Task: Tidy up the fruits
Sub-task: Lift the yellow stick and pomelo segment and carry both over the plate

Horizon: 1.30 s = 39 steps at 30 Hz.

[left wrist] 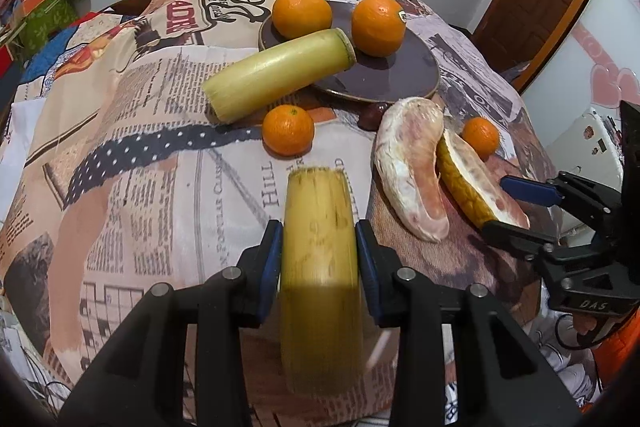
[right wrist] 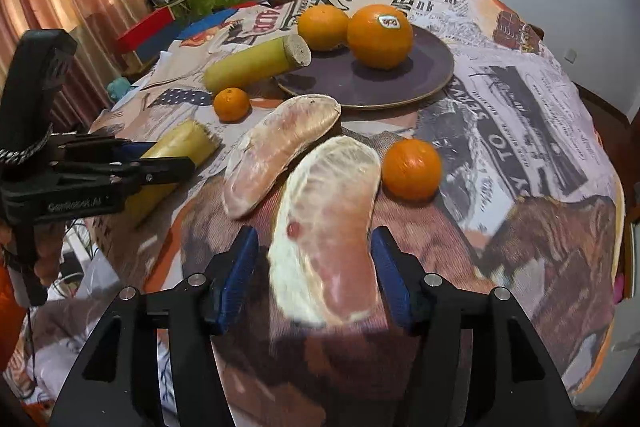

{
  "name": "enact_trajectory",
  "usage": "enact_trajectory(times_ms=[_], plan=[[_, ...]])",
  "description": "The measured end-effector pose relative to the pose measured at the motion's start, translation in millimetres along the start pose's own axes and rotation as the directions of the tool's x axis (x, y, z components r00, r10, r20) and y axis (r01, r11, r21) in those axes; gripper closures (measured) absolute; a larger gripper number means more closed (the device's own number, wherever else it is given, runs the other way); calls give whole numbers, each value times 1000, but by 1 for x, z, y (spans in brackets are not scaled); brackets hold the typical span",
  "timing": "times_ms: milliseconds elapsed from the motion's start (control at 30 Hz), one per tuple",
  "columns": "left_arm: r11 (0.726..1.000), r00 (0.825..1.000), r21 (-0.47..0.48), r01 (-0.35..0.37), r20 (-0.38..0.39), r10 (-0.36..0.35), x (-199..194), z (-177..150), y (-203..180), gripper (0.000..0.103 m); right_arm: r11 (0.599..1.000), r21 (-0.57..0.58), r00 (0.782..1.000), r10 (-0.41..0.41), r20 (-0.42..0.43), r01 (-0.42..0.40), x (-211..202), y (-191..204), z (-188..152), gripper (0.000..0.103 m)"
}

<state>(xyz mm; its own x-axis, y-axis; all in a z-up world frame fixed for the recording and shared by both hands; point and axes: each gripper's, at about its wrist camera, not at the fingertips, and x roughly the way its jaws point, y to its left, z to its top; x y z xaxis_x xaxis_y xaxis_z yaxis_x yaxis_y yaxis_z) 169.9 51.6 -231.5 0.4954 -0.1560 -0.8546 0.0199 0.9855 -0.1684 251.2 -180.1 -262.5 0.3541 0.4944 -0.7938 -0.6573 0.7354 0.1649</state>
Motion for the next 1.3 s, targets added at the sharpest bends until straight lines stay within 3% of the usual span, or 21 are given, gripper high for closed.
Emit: enact_trajectory(times_ms=[400, 600, 1033, 1300], plan=[[1000, 1000, -2, 0, 15, 0, 1, 8, 0, 68, 1000, 25, 1000, -6, 14, 5, 8, -5, 8, 54], [1000, 997, 2, -1, 80, 1, -24, 12, -3, 68, 1000, 13, 997, -4, 77, 3, -13, -2, 12, 54], [998, 967, 60, 22, 253, -37, -75, 47, -33, 68, 998, 36, 968, -59, 243, 52, -61, -12, 39, 54], [995, 958, 84, 49, 277, -71, -70, 74, -48, 68, 995, 65, 953, -88, 288, 72, -68, -28, 51, 54]])
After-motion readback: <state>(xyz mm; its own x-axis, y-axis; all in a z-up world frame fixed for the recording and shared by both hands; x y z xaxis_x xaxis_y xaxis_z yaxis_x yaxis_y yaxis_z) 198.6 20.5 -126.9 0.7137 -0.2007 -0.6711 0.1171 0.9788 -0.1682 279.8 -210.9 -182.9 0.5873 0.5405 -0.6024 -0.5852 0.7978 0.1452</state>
